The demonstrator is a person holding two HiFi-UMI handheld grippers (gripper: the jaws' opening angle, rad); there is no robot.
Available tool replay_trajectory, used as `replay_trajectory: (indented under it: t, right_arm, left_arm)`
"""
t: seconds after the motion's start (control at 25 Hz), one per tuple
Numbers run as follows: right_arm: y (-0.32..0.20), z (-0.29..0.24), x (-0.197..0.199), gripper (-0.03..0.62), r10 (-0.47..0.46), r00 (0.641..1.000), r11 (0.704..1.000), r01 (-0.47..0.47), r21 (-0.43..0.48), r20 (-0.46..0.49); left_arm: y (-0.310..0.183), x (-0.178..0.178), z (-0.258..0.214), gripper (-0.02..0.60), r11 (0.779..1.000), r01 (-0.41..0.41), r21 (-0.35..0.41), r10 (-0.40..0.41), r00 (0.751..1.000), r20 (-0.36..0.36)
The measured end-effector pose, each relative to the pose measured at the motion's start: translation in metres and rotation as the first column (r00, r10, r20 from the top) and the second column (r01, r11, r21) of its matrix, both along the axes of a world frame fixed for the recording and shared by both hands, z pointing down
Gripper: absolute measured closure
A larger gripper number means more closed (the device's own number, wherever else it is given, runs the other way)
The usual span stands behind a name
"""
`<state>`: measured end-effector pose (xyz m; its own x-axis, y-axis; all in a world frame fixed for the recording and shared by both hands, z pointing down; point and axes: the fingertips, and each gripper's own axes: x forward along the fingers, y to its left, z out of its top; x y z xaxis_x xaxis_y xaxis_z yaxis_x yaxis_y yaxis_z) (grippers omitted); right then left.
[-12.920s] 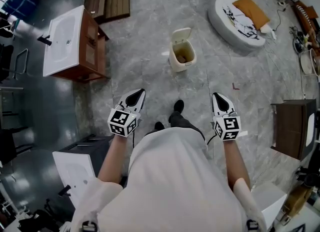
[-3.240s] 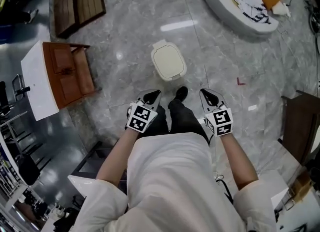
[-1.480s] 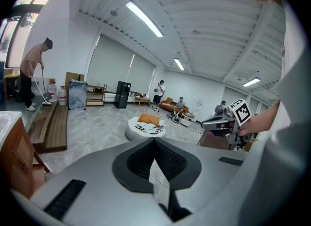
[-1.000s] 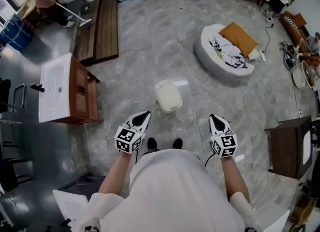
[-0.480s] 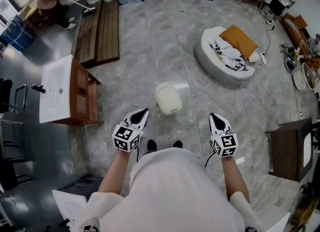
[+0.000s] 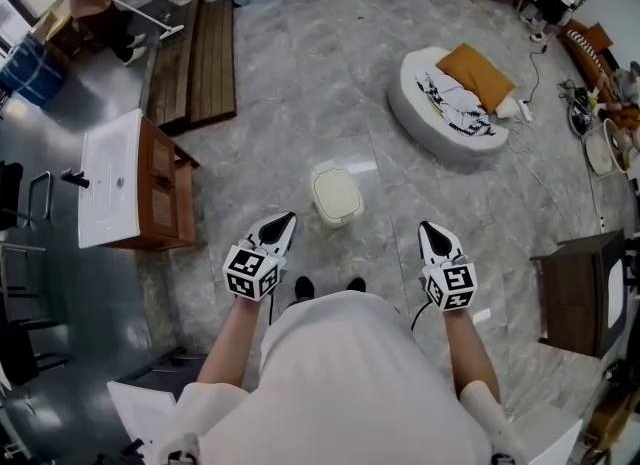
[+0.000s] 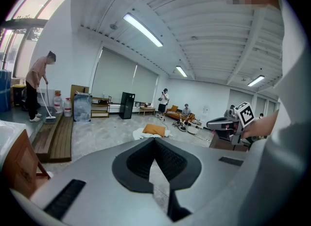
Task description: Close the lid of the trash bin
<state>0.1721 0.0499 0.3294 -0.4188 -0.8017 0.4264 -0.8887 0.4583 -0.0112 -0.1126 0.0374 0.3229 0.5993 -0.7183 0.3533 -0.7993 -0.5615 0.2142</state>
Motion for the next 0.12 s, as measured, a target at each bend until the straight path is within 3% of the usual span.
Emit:
replay_trajectory:
  t: [0.12]
  right_arm:
    - [-0.0007,-0.0001,-0.001,0.563,0.002,1.0,1.0,-0.002,0.001,0.0]
  left_arm:
    - [-0.0005,-0.0012,0.002,0.565,1.0,0.0,-0.006,0.0,1.0,-0.002]
